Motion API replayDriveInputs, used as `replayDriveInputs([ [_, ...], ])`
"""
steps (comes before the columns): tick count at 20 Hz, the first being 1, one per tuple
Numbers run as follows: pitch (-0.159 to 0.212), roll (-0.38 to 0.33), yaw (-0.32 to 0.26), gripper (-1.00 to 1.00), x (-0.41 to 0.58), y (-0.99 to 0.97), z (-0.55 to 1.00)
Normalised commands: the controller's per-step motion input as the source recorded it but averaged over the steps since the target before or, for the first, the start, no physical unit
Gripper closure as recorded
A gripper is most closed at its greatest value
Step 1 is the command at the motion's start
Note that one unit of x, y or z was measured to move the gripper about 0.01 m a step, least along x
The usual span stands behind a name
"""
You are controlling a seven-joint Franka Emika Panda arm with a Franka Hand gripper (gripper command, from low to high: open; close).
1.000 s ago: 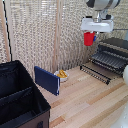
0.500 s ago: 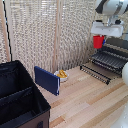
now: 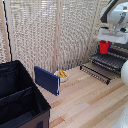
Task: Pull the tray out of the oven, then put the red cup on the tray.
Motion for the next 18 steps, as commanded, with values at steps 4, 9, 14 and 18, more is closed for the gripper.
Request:
replayDriveInputs([
  [4,0.000,-0.021,-0.022,1.00,0.000,-0.37,-0.33],
  [9,0.000,-0.019,0.000,1.00,0.000,-0.32,-0.15],
  [14,0.001,-0.012,0.000,-1.00,0.037,-0.07,0.14],
  [18,0.000,-0.010,-0.008,-1.00,0.134,0.00,0.44],
])
